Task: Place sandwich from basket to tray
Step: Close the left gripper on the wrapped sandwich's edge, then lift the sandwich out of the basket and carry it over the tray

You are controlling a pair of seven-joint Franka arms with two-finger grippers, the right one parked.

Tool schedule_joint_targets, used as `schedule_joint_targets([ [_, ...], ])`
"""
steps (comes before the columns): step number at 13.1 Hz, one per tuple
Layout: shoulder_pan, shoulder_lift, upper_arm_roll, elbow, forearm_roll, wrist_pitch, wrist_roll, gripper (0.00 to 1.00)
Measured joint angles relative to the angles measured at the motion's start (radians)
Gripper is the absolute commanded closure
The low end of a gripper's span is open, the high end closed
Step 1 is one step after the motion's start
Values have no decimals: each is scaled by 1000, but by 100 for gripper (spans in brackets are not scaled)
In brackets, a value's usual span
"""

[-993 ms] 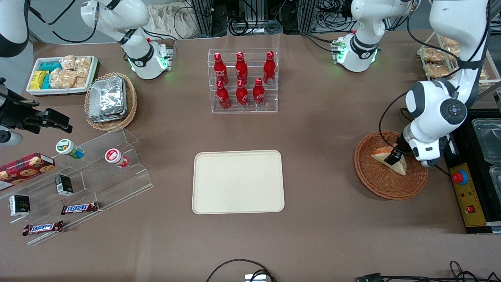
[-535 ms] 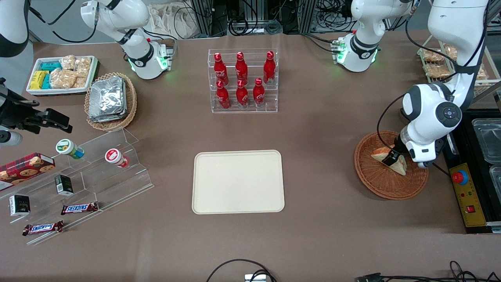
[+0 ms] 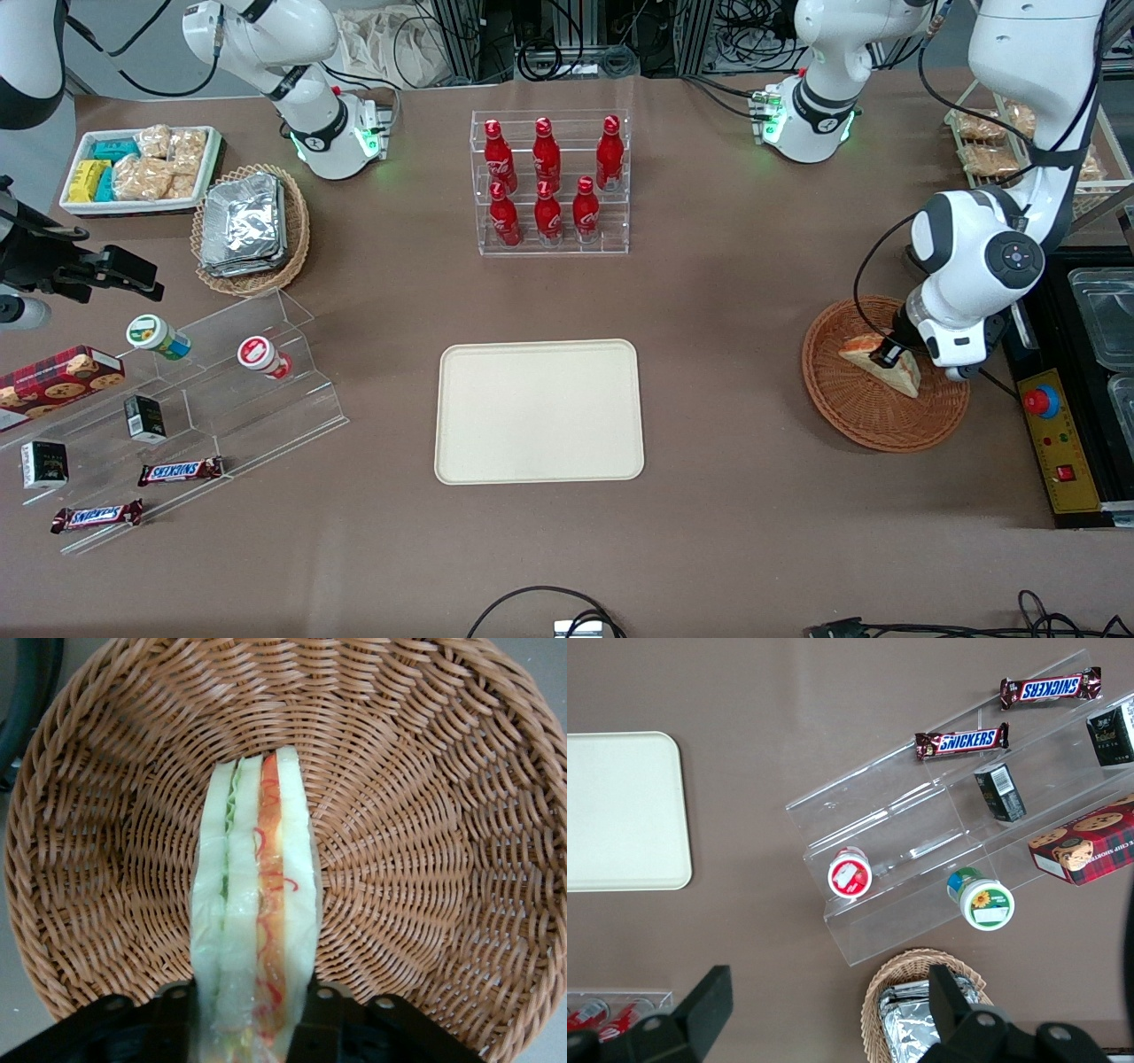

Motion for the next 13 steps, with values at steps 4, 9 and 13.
schedule_joint_targets([
  [4, -5, -14, -8, 5, 7, -17, 8, 83],
  [9, -15, -95, -94, 77, 42, -165, 139, 84],
  [13, -18, -112, -169, 183, 43, -264, 287, 84],
])
